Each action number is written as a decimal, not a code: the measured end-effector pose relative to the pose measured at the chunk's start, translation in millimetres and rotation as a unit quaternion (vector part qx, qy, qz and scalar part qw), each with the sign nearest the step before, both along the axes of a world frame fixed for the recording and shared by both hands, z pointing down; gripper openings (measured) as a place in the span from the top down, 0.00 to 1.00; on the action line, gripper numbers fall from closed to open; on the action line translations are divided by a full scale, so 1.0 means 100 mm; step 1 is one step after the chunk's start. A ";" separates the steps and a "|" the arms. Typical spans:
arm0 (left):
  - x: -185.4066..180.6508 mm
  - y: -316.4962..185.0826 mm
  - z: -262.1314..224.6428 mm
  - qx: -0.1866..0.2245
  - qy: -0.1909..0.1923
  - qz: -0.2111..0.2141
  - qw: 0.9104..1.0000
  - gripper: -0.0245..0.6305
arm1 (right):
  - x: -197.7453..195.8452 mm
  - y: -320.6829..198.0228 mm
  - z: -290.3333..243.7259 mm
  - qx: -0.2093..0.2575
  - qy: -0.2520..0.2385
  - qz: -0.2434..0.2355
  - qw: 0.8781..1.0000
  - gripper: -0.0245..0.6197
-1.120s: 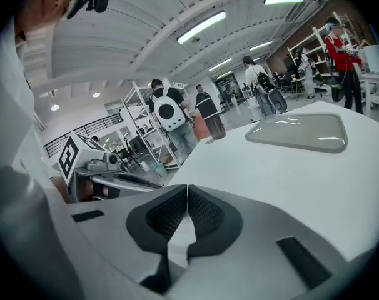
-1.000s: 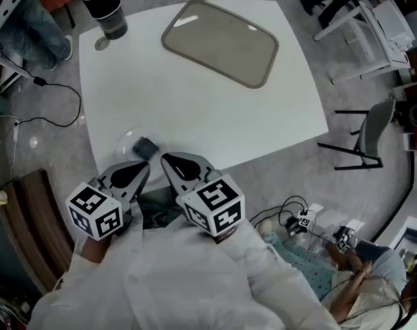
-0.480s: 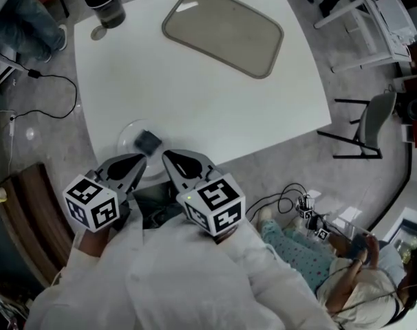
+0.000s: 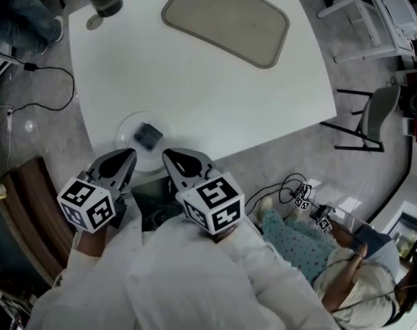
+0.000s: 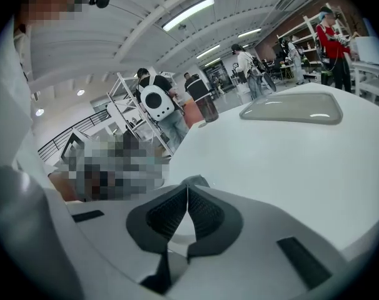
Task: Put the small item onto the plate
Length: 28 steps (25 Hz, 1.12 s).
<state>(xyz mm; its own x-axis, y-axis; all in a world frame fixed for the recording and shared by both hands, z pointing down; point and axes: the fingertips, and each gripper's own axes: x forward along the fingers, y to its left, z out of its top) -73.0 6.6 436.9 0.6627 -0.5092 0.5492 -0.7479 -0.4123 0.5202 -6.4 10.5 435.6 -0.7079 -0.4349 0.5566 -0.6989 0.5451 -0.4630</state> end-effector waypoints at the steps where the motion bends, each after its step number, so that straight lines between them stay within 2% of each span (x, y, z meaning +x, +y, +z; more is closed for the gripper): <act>1: -0.02 0.01 0.02 -0.002 -0.004 -0.001 1.000 0.95 | 0.00 0.01 0.02 -0.003 0.002 0.000 1.000 0.94; 6: -0.14 0.05 0.14 -0.013 -0.022 -0.002 1.000 0.94 | -0.02 0.08 0.14 -0.021 0.004 0.003 1.000 0.94; 11: -0.20 0.05 0.16 -0.023 -0.011 -0.011 1.000 0.94 | -0.01 0.09 0.21 -0.034 0.004 0.010 0.999 0.94; 20: -0.39 0.04 0.33 -0.047 -0.025 -0.040 0.998 0.94 | -0.02 0.10 0.34 -0.050 0.008 0.016 0.999 0.94; 28: -0.53 -0.02 0.45 -0.062 -0.026 -0.063 0.996 0.91 | 0.13 0.04 0.42 -0.057 0.016 0.052 0.997 0.94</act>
<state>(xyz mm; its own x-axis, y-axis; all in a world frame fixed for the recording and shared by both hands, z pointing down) -126.0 5.0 481.4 0.5670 -0.5127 0.6447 -0.8166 -0.2474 0.5214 6.6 14.4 478.1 -0.6438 -0.4381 0.6274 -0.7640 0.4140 -0.4948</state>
